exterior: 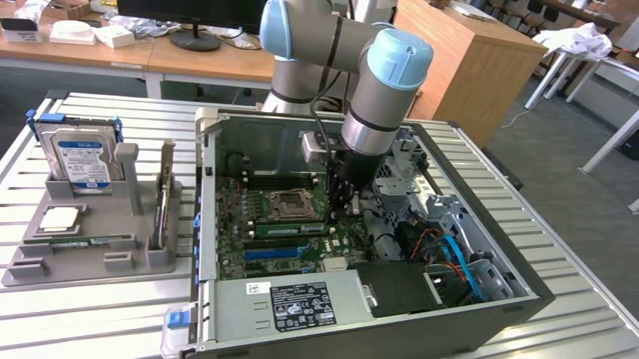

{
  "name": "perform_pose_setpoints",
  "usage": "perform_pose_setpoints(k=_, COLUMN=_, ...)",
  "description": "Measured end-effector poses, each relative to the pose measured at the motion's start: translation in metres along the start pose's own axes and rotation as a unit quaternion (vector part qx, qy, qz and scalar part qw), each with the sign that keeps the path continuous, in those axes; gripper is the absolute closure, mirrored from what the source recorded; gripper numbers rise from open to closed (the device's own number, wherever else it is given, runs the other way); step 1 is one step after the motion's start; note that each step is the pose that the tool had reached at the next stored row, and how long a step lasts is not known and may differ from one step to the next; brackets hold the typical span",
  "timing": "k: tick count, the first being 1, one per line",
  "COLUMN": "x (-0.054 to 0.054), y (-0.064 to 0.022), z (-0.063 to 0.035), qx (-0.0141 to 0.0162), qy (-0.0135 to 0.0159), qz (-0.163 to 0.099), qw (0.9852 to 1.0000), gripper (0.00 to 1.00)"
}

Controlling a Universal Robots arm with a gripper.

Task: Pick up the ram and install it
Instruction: 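Press down the ram until it locks into place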

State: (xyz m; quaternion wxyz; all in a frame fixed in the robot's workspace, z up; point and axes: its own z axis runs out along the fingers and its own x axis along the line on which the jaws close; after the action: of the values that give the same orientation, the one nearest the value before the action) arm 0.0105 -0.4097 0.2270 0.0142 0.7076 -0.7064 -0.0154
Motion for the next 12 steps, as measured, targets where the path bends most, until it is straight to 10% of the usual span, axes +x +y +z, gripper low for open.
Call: perform_pose_setpoints(k=12, x=0.0001, y=-0.0001, z=0.0022, qx=0.0, qy=0.0002, qz=0.0, qw=1.0, gripper=0.9)
